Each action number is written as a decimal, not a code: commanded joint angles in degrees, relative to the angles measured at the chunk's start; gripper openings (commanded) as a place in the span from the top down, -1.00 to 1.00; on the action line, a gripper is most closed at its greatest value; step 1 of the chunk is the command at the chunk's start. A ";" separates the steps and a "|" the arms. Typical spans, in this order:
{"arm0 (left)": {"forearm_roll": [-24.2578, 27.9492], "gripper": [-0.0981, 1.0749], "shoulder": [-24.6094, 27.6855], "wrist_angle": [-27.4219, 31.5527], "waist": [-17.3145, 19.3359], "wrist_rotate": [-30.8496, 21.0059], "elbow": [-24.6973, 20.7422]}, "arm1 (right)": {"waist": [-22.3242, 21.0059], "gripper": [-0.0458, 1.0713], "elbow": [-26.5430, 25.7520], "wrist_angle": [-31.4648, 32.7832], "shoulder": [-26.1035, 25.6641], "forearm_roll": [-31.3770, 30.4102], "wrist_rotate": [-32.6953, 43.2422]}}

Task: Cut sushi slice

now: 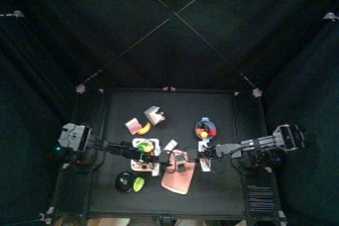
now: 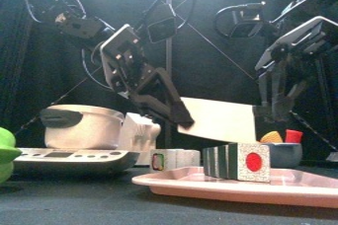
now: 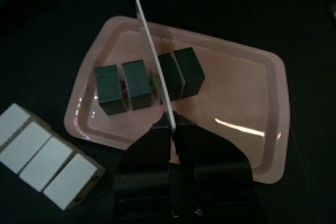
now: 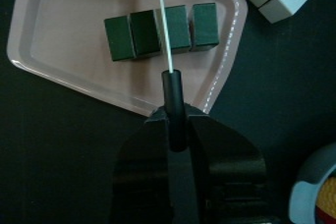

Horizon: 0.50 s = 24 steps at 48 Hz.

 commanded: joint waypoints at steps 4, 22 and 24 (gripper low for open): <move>0.70 0.19 -1.93 -1.05 -1.85 0.18 -0.79 | -0.26 0.36 -0.62 0.53 -3.34 -0.09 0.18; 0.62 0.19 -0.97 -1.32 -3.52 0.09 -0.97 | 2.02 0.36 0.53 0.88 -3.16 1.76 0.35; 0.62 0.19 -0.53 -1.32 -4.04 0.09 -1.05 | 2.11 0.36 0.70 0.79 -2.99 2.20 0.18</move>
